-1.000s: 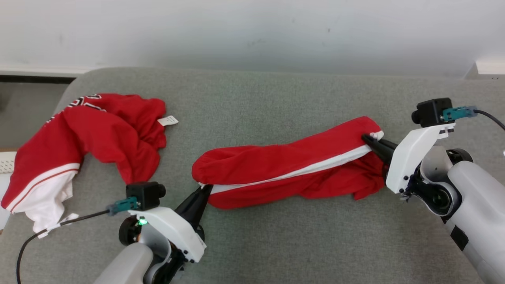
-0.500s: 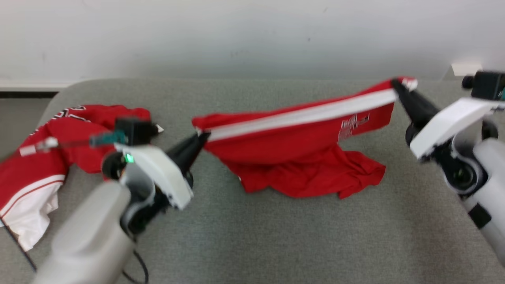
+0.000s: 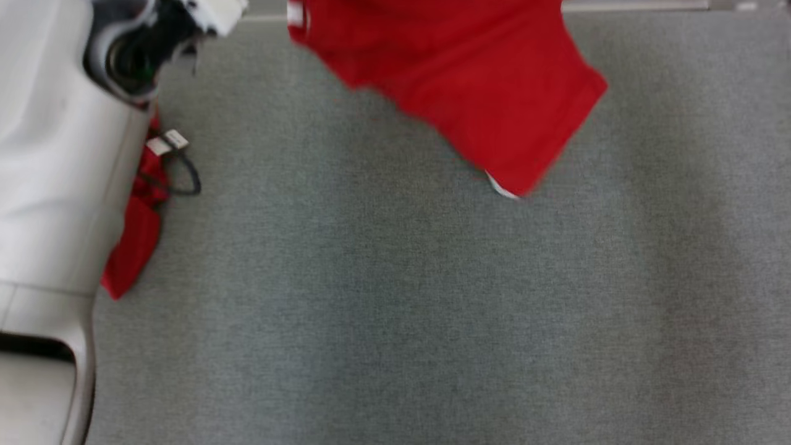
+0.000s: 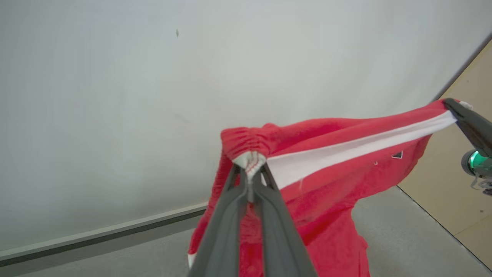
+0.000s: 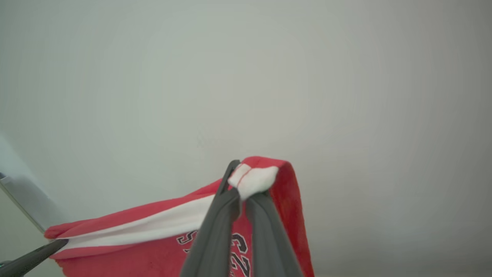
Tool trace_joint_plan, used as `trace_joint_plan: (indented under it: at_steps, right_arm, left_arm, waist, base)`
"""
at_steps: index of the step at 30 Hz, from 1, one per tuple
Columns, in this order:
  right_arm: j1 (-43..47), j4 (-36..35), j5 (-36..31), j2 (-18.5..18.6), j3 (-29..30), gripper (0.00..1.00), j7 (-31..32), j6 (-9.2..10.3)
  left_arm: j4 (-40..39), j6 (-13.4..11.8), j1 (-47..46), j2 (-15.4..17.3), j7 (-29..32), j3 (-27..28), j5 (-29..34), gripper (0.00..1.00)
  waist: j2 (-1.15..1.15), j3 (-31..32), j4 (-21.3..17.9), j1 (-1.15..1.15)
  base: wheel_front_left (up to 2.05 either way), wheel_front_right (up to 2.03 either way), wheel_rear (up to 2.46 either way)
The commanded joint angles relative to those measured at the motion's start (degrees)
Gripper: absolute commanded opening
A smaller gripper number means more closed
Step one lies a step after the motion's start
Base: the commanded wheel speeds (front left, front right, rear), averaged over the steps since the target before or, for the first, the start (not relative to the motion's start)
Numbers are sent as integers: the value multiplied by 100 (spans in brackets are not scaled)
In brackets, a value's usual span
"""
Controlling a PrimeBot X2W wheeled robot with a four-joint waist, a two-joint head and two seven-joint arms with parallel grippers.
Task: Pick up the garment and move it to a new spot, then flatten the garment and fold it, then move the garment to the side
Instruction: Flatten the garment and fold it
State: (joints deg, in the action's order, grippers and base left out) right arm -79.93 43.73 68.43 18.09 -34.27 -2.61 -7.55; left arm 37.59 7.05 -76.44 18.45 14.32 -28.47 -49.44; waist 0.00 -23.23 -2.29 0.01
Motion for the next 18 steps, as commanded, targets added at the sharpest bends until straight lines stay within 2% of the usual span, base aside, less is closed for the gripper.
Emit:
trace_joint_plan:
  at_steps: [1, 6, 11, 15, 18]
  right_arm:
    - [-221, 76, -28, 113, 43, 0, -67, 12]
    - [-1005, 311, -127, 194, 58, 0, -241, 15]
    - [-1436, 483, -104, 155, -20, 0, -292, 17]
    - [-1241, 488, -59, 176, -270, 0, -85, 17]
    - [-795, 351, -13, 171, -574, 0, 86, 16]
  left_arm:
    - [135, 2, -200, 30, -58, 4, 113, 0]
    - [796, 10, -1045, -154, -250, -20, 169, 0]
    - [1322, 14, -1487, -242, -397, -50, 123, 0]
    - [1464, 27, -1334, -319, -420, -275, 2, 0]
    - [1336, 30, -903, -229, -412, -586, -119, 0]
  waist:
    - [0, -188, -13, -1]
    - [0, -282, -22, -1]
    - [0, -266, -82, -1]
    - [0, -186, -102, -1]
    - [0, -14, -140, -1]
  base:
    - [0, 0, 0]
    - [0, 0, 0]
    - [0, 0, 0]
    - [0, 0, 0]
    - [0, 0, 0]
